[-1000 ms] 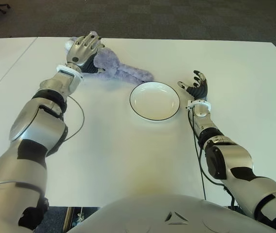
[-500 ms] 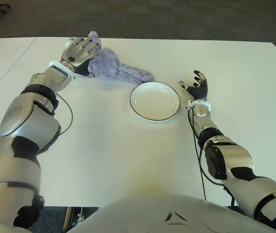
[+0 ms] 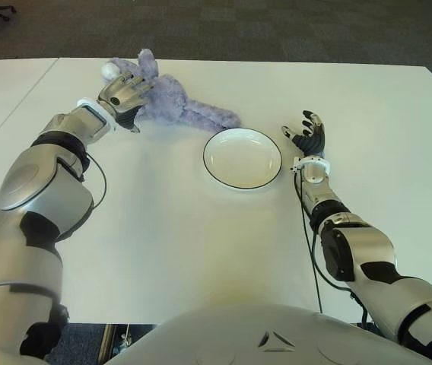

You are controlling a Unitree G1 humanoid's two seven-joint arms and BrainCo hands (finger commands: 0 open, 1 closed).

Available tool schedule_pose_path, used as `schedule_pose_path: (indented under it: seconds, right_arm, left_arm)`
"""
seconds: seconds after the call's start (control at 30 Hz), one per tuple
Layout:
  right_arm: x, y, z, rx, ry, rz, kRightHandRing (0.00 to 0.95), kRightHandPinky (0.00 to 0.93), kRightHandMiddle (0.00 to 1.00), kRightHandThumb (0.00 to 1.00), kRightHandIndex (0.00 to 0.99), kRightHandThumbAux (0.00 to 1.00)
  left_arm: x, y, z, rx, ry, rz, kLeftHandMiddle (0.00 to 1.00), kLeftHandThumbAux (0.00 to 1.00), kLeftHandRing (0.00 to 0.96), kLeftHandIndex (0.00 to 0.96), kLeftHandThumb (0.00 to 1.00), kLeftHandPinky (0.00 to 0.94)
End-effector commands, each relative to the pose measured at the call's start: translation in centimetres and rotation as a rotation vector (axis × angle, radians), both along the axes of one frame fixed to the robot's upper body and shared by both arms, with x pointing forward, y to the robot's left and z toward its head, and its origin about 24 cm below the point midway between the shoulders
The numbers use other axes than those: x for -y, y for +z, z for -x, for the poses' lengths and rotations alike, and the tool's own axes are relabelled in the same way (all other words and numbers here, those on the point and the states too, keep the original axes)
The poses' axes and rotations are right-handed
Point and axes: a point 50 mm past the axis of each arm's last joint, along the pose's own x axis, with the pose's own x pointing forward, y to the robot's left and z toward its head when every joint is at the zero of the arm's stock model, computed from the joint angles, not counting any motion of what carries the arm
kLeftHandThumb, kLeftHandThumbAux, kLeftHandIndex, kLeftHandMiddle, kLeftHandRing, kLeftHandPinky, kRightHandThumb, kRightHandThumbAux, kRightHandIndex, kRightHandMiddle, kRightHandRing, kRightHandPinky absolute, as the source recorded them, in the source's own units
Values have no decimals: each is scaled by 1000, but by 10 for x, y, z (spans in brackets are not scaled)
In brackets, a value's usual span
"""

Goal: Put the doll into the plate.

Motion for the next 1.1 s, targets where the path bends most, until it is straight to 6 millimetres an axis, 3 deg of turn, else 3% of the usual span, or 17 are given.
schedule_pose_path:
  seconds: [0.03,0.17,0.5,0.73,1.1]
  right_arm:
    - [-7,-90,71,-422,-19,-43,98,101,115,237,159,871]
    - [-7,-91,72,-422,-22,-55,96,122,110,197,153,884]
    - [-7,-92,74,-423,-20,-56,93,99,110,197,162,878]
    - [-8,-93,75,-422,-19,-55,108,141,118,199,166,875]
    - [-9,-94,77,-422,-13,-58,90,104,107,226,160,872]
  left_arm:
    - [2,2,-5,-31,76,-23,0,553,0,291,10,0]
    - [14,-4,-8,-35,114,57,0,566,0,257,26,0]
    - [29,-15,-8,-45,147,217,0,582,0,248,0,0]
    - [46,-24,-7,-72,139,324,0,603,0,246,0,0]
    - [55,-31,-7,-90,179,389,0,623,0,170,0,0]
